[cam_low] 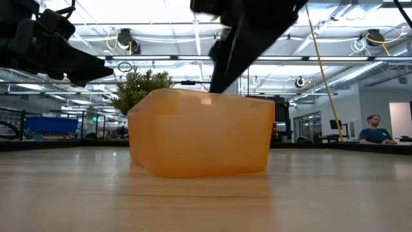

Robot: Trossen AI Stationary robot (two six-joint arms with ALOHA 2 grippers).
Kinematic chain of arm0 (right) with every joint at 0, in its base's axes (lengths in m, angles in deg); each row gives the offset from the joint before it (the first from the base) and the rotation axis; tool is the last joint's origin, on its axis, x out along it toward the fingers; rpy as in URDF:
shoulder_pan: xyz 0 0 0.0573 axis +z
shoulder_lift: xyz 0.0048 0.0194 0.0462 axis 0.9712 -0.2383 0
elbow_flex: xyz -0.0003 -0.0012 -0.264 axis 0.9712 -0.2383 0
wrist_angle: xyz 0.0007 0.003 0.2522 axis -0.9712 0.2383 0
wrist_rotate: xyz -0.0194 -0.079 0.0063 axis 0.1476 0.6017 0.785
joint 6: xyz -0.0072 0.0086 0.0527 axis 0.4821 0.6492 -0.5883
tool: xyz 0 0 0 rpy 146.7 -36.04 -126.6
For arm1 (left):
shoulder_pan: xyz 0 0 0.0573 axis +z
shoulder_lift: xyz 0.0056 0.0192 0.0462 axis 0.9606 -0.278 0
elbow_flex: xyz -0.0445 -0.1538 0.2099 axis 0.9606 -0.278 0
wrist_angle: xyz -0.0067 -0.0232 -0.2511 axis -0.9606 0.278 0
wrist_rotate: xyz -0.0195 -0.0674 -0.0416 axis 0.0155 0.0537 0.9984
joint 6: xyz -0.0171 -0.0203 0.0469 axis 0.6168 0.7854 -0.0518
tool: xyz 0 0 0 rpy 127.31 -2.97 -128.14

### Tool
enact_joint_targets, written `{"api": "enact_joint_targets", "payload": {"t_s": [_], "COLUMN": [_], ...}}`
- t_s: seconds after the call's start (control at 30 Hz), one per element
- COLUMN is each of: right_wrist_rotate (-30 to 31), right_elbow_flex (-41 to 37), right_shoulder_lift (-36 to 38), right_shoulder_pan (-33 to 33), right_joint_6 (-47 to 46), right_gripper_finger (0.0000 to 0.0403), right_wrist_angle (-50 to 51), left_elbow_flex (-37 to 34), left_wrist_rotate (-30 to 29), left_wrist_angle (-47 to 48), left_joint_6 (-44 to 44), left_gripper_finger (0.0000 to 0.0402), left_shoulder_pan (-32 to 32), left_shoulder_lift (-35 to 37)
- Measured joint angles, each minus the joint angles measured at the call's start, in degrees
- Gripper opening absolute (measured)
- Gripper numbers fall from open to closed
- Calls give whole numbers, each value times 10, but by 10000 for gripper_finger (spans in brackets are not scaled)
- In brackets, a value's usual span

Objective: Pick and place pill bottles into a basket
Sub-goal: Return to Home Position

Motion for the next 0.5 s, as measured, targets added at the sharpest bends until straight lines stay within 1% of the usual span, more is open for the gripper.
{"api": "enact_joint_targets", "payload": {"t_s": [0.1,0.23,0.4,0.5], "right_wrist_rotate": [24,67,132,145], "right_elbow_flex": [0,0,-6,-49], "right_shoulder_lift": [30,95,201,285], "right_shoulder_pan": [10,28,60,81], "right_joint_6": [-4,-5,0,1], "right_gripper_finger": [338,338,338,338], "right_wrist_angle": [-3,-13,-4,-40], "left_elbow_flex": [0,0,0,0], "left_wrist_rotate": [1,-1,-2,-2], "left_wrist_angle": [-5,-13,-11,-12], "left_joint_6": [1,12,-2,-14], "left_gripper_finger": [230,230,230,230], "left_shoulder_pan": [-1,-1,-1,-1], "left_shoulder_lift": [0,0,0,0]}}
